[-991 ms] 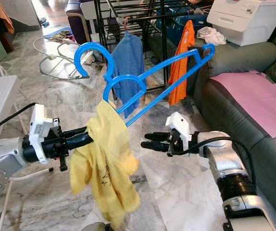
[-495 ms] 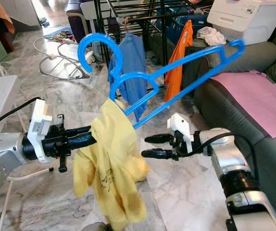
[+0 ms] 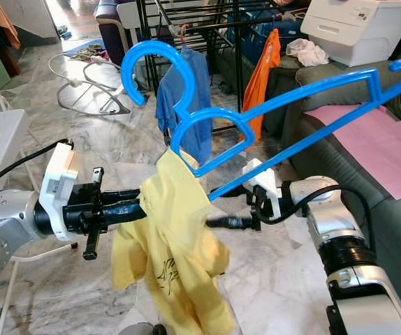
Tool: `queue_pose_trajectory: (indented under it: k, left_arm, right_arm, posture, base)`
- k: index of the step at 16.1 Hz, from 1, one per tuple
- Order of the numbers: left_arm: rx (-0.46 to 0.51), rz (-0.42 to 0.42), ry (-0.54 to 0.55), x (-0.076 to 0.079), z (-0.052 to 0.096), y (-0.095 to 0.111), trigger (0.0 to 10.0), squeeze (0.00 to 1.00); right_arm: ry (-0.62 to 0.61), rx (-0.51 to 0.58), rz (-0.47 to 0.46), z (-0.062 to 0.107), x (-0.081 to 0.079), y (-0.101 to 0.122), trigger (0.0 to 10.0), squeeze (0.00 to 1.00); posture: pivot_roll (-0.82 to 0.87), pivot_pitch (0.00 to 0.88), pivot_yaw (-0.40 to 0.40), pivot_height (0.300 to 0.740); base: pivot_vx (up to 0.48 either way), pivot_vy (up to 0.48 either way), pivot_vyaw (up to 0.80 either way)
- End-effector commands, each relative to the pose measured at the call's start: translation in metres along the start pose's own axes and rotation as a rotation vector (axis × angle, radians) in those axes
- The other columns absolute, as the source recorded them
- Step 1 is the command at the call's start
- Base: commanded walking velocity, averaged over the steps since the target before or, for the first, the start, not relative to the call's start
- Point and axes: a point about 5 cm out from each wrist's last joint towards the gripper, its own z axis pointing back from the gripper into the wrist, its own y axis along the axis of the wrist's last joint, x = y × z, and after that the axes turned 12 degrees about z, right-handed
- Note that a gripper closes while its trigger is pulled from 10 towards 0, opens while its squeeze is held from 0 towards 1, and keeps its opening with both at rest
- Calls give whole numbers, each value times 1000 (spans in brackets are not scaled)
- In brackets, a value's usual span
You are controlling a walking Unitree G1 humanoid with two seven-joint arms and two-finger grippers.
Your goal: Hang hanger
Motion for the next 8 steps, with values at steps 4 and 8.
queue_pose_trajectory:
  k: [4,8]
  left_arm:
    - [12,-44,-44,7,-5,11,0,0]
    - [34,-51,-61,10,-7,18,0,0]
  right_arm:
    - [124,72,-35,-18,-7,3,10000,0]
    - [167,121,-115,-40,-16,-5,10000,0]
  posture:
    - [15,33,42,740]
    - [30,32,39,740]
  base:
    - [0,0,0]
    - [0,0,0]
